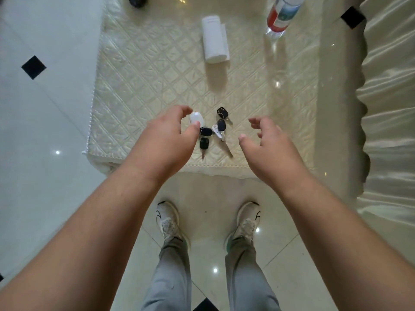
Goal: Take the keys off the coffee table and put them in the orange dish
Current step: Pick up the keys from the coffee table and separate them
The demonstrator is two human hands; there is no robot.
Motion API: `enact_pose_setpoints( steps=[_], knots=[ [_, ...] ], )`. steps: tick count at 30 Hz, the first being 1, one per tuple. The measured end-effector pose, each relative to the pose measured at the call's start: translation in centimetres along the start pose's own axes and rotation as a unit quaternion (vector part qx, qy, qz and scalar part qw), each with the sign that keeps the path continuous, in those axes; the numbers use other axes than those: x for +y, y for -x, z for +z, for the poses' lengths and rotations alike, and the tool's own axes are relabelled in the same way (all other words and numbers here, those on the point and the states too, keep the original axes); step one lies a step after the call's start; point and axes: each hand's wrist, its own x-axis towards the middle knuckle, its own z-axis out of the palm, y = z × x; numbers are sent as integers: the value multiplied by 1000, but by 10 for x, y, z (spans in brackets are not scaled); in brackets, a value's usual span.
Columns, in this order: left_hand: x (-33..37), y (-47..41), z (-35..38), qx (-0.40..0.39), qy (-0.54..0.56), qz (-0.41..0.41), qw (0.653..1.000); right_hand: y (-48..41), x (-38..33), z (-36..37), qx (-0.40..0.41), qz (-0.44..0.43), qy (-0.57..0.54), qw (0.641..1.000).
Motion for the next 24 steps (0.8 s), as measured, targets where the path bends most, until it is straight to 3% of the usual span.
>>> enact_pose_setpoints(
  steps=[14, 24],
  knots=[
    [-67, -73, 85, 26, -94, -21, 995, -60, 46, 93, 7, 18, 56, 998],
    [-77, -93, 128, 96, -168, -20, 981, -74, 56, 107, 37, 7, 84, 996]
  ],
)
